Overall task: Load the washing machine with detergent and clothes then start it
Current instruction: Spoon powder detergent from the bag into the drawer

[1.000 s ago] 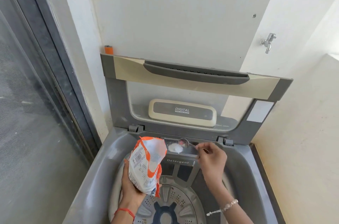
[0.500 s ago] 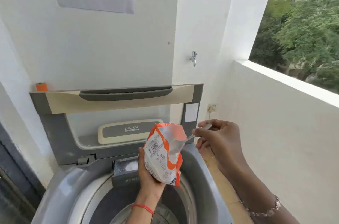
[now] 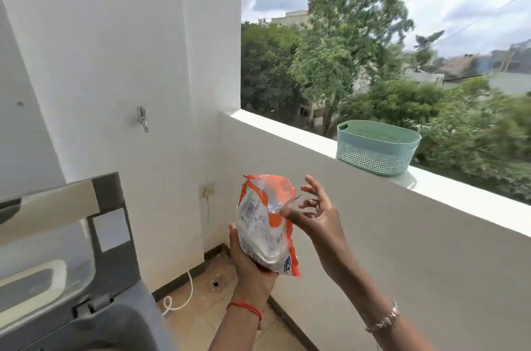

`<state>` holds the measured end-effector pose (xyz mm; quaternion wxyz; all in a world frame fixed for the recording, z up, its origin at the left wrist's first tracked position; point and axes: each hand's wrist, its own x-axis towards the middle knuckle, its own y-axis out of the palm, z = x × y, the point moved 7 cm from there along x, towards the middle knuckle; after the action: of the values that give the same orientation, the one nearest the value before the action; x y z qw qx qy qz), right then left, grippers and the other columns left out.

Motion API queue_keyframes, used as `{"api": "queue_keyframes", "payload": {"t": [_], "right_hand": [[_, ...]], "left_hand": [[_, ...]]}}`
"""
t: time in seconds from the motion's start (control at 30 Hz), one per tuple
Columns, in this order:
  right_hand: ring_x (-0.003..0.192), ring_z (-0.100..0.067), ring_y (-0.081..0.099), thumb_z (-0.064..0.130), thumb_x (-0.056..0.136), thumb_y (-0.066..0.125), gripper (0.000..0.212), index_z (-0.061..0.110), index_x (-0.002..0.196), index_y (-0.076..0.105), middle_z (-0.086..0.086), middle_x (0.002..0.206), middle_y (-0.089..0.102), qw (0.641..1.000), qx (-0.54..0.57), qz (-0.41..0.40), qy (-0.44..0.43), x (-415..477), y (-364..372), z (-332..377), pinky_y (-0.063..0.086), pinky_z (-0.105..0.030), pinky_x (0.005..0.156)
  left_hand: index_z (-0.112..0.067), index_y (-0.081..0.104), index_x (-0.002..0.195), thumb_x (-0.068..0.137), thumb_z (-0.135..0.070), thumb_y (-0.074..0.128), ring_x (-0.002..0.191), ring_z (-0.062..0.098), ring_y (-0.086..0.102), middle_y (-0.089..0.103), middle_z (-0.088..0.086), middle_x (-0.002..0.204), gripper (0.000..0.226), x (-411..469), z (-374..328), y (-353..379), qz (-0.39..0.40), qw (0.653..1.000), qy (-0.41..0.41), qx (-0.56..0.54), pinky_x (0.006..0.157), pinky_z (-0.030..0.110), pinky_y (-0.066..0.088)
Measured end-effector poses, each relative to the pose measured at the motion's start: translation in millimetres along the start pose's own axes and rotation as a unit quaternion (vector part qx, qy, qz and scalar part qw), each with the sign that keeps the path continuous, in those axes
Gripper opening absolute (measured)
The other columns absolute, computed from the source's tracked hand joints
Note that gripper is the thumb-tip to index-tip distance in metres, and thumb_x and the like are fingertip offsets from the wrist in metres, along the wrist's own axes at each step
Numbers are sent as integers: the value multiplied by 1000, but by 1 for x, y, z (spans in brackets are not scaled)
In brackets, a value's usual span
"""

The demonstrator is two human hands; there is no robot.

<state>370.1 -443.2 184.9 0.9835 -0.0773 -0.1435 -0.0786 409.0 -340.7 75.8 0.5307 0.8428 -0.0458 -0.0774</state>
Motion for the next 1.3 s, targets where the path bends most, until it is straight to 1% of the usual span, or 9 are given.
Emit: {"api": "queue_keyframes", "payload": {"t": [0.1,0.2,0.3,0.43,0.6,0.87,1.1,1.2,1.3], "right_hand": [[123,-11,44,42,42,84,131,35,146,6,5,143,35,999,-34,37,11,36,-48,-25,40,-28,99],[116,1,49,10,51,88,131,27,148,1,0,143,41,999,-16,50,0,79,-88,-35,42,-10,91],[104,13,57,7,53,86,106,19,142,29,5,125,58,998,-5,-12,-57,126,-140,-16,47,-7,84],[97,-23,69,7,62,77,58,5,117,59,-9,105,73,989,81,-66,-107,177,-202,16,56,-37,80],[73,-15,70,-4,76,67,26,-6,102,64,-7,84,73,970,147,-146,-126,240,-259,32,55,-26,62],[75,-22,56,-7,76,66,14,3,84,62,-9,78,61,952,151,-257,-73,306,-287,-27,53,-29,67],[71,-13,59,-10,74,67,20,7,82,62,-2,74,60,969,90,-226,-49,343,-272,-49,52,-25,66],[65,-12,57,-12,72,67,24,4,89,64,-2,74,61,985,47,-161,28,346,-256,-71,48,-17,51],[72,-21,53,-22,69,59,23,0,76,64,-7,79,60,977,-15,-166,135,347,-256,-90,47,-27,60]], "left_hand": [[-20,56,124,87,-64,25,90,33,70,72,14,104,66,37,47,60,69,996,-47,-4,73,45,60],[-16,43,137,86,-65,20,102,36,59,61,17,114,75,73,89,119,110,990,-90,1,89,51,50],[-17,43,138,86,-66,19,112,36,52,58,16,121,75,105,119,174,135,984,-119,-4,104,52,33],[-23,47,137,83,-71,24,123,39,46,50,17,137,76,142,138,243,127,981,-147,28,106,55,33],[-19,46,138,87,-69,19,128,37,44,47,19,141,77,178,139,305,115,982,-137,56,104,53,35],[8,-1,146,89,-62,32,147,32,3,2,24,157,96,205,131,275,46,983,-172,39,117,48,8],[7,3,146,90,-63,27,147,30,2,3,23,157,92,214,126,253,67,982,-168,49,117,49,8],[8,5,146,90,-63,26,147,31,3,5,24,157,93,215,124,244,67,983,-168,41,117,49,9],[7,6,146,90,-64,26,147,31,7,7,23,157,93,217,115,229,59,984,-163,38,117,49,11]]}}
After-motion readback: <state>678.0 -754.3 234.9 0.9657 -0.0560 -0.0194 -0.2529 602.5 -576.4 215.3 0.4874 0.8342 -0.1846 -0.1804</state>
